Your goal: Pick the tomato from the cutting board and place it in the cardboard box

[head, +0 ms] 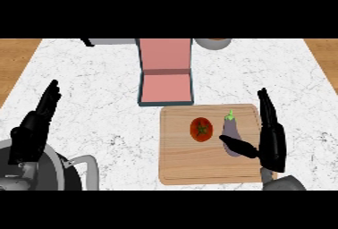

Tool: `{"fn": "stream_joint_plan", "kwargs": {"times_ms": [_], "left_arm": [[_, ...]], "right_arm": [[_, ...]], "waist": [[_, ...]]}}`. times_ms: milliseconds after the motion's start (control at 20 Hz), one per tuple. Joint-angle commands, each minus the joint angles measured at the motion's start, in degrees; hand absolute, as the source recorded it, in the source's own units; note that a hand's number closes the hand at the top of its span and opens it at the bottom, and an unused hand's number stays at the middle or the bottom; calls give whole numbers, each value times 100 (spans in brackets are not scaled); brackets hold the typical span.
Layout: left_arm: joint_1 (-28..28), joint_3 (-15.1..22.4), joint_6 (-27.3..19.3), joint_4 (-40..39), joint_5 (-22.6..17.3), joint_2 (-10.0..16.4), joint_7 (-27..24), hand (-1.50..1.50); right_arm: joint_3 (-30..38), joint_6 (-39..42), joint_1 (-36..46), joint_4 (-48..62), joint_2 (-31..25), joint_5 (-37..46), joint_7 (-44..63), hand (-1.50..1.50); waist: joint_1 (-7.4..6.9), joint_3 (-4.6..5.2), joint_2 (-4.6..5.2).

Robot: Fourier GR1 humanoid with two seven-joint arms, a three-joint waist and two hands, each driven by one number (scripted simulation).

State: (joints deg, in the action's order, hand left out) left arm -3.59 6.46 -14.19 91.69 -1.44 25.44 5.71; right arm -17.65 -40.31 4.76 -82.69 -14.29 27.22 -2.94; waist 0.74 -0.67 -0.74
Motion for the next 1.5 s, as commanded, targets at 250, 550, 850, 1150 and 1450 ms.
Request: {"fn": "stream_joint_plan", "kwargs": {"times_ms": [250, 550, 850, 1150, 1450], "left_arm": [[400, 204, 37, -41, 41, -161, 190, 0], [469, 247, -27, -120, 151, -330, 109, 0], [522, 144, 146, -190, 85, -358, -82, 0], [510, 120, 119, -296, 222, -419, -133, 0], [420, 231, -22, -182, 389, -635, 92, 0]], "right_arm": [[-1035, 2163, -6, -427, -614, 1271, 2861, -150], [-1399, 3464, 748, -1250, -104, 1705, 4946, -150], [-1738, 3603, 907, -1210, 631, 2462, 6035, -150], [-1534, 3870, 865, -1094, 644, 2396, 6077, -150], [-1409, 3703, 743, -770, 628, 2433, 5676, -150]], "waist": [[-72, 126, 14], [-96, 93, 37], [-106, 75, 61], [-93, 70, 74], [-91, 67, 79]]}}
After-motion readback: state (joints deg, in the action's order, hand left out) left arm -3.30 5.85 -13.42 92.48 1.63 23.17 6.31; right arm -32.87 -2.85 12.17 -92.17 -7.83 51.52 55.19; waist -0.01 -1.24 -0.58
